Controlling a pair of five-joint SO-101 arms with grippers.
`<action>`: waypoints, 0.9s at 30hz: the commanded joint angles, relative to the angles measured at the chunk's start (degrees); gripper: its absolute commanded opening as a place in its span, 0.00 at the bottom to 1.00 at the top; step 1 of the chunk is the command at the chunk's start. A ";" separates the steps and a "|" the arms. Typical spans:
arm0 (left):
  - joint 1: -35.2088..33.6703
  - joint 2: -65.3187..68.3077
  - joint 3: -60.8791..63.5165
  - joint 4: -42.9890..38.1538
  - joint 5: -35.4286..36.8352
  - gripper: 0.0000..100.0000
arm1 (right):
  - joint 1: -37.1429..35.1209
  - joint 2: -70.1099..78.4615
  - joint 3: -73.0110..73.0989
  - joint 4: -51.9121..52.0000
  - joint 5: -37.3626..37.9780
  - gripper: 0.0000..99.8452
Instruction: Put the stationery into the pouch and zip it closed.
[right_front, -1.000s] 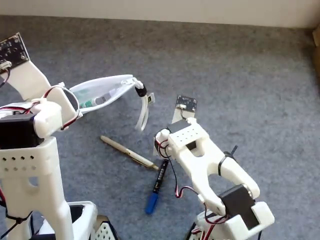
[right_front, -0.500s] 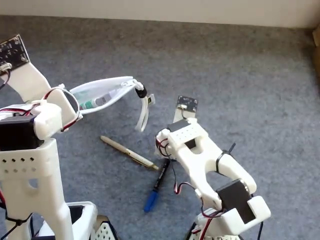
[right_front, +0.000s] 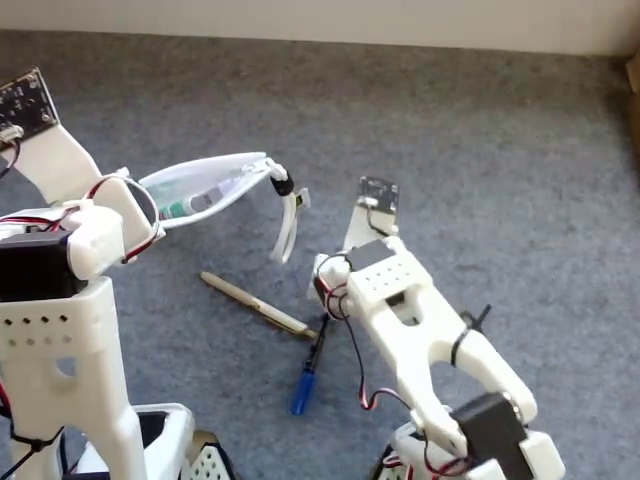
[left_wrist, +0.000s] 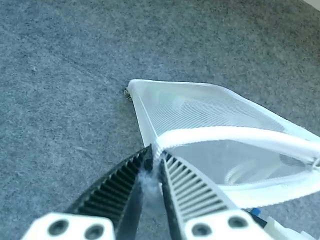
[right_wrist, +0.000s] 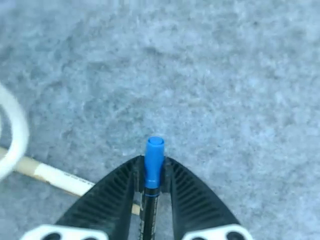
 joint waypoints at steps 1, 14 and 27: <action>-1.10 -0.22 0.66 0.00 0.18 0.01 | 0.40 -8.84 1.10 -0.22 2.90 0.01; -1.10 -0.22 0.66 0.09 0.18 0.01 | 0.13 -29.05 7.25 -0.22 3.08 0.01; -1.10 -0.22 0.66 0.18 0.09 0.01 | 0.04 -42.51 8.40 -0.31 3.69 0.01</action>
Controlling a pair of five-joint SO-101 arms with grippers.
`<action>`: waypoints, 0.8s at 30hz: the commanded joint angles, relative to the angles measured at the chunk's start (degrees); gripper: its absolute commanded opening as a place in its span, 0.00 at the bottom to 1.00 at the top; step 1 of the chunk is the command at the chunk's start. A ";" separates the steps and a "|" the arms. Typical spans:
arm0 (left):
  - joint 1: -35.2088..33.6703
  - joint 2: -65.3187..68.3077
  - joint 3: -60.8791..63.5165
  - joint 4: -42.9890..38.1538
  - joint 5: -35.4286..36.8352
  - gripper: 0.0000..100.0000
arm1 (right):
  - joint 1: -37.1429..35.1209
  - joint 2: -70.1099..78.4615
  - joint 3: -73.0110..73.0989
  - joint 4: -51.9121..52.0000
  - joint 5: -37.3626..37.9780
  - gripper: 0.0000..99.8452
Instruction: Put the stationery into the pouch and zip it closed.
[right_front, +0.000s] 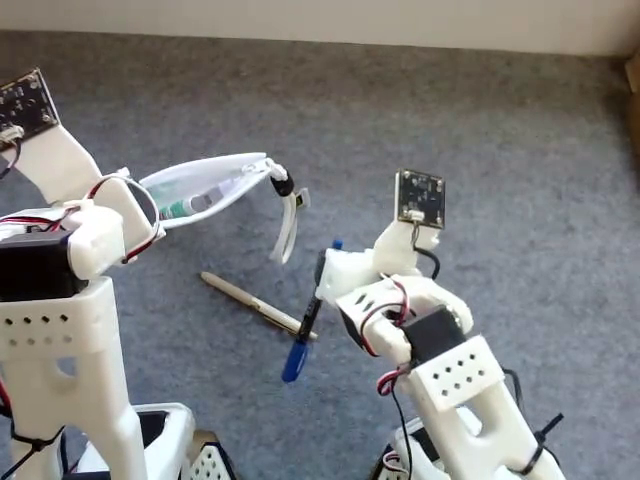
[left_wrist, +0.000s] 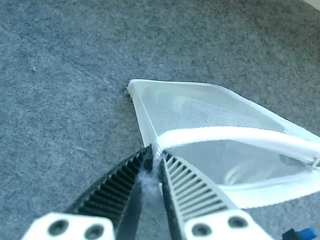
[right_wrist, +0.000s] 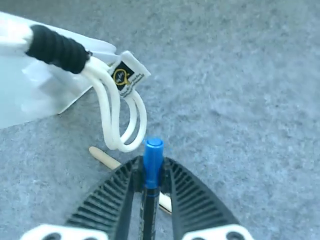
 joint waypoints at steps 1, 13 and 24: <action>-1.10 -0.22 0.66 0.18 0.09 0.01 | 0.31 -4.09 -0.92 -0.31 2.73 0.01; -1.10 -0.22 0.75 0.18 0.09 0.01 | -7.34 -11.12 -0.92 -16.92 15.91 0.01; -1.10 -0.22 0.75 0.18 0.09 0.01 | -12.79 -11.74 -1.10 -42.07 22.51 0.01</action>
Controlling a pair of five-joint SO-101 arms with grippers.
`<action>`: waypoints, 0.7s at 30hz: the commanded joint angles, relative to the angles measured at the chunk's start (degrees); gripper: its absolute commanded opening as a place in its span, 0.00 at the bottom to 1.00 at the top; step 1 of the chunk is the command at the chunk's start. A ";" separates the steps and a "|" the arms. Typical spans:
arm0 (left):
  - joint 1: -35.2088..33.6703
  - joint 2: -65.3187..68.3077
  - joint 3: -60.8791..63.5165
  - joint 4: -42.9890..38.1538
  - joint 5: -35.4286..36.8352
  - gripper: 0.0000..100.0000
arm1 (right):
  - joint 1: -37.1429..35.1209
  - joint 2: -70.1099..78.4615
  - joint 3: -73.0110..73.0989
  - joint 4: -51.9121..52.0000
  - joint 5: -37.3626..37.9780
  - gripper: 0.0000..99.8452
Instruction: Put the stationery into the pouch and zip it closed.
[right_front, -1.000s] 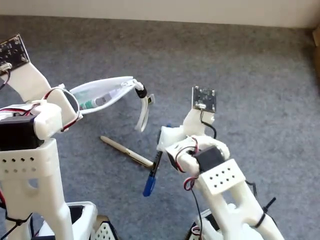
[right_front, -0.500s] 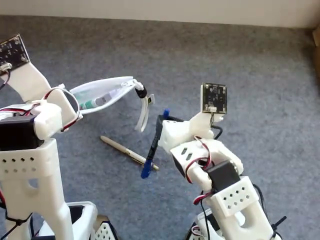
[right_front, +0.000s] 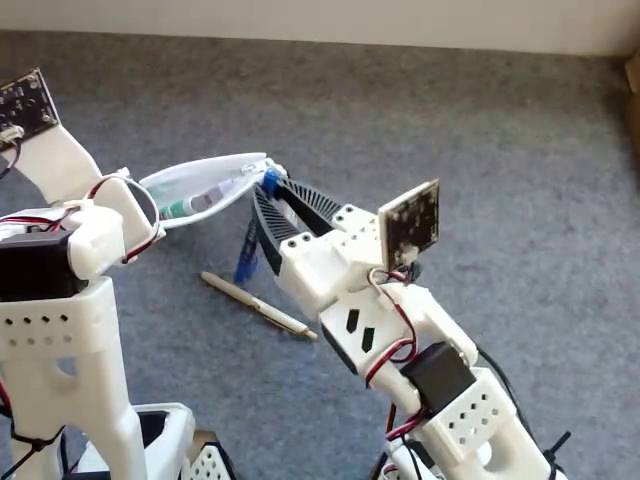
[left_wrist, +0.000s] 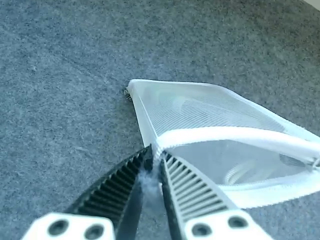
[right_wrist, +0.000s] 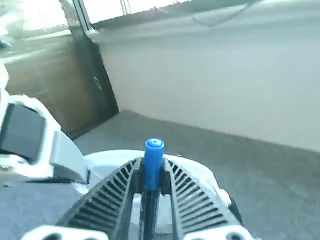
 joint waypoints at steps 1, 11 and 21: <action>-1.10 -0.22 0.66 0.18 0.09 0.01 | -2.42 -1.80 -1.10 -7.34 0.97 0.01; -1.10 -0.22 0.66 0.18 0.09 0.01 | -3.74 -1.63 -1.10 -24.31 0.97 0.01; -1.10 -0.22 0.66 0.18 0.09 0.01 | -3.21 -1.36 -0.40 -35.82 1.05 0.01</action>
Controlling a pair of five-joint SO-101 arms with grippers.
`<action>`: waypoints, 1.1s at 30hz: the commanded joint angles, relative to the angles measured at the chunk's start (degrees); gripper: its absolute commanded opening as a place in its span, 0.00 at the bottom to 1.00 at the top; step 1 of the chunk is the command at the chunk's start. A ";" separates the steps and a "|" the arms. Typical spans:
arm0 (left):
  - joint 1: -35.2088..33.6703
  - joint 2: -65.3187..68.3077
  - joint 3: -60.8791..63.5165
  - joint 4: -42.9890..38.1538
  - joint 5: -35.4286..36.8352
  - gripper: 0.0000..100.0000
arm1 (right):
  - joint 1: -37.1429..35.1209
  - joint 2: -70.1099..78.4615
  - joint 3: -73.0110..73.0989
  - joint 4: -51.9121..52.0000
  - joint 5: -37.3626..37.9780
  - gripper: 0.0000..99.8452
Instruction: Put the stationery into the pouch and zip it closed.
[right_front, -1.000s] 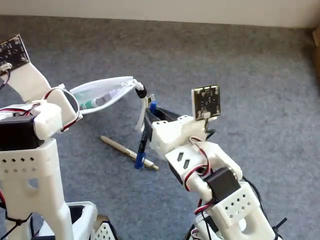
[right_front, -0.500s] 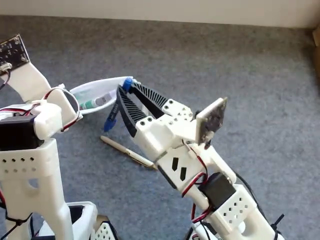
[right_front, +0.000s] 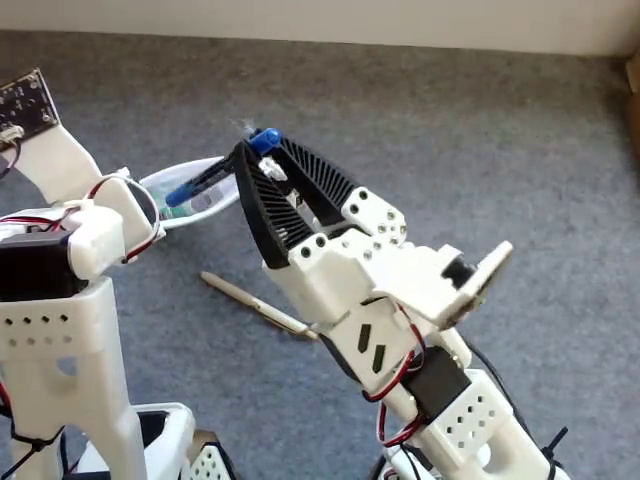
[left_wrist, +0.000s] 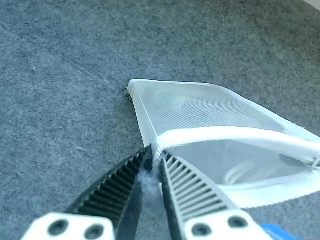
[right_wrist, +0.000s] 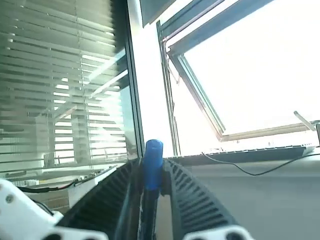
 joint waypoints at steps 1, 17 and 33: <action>-1.10 -0.22 0.66 0.18 0.09 0.01 | 0.75 -1.19 -0.40 -4.09 0.70 0.01; -1.10 -0.22 0.66 0.18 0.09 0.01 | 4.88 2.86 -0.92 -4.70 0.35 0.01; -1.10 -0.22 0.66 0.18 0.00 0.01 | 2.07 16.84 2.42 -4.62 0.26 0.01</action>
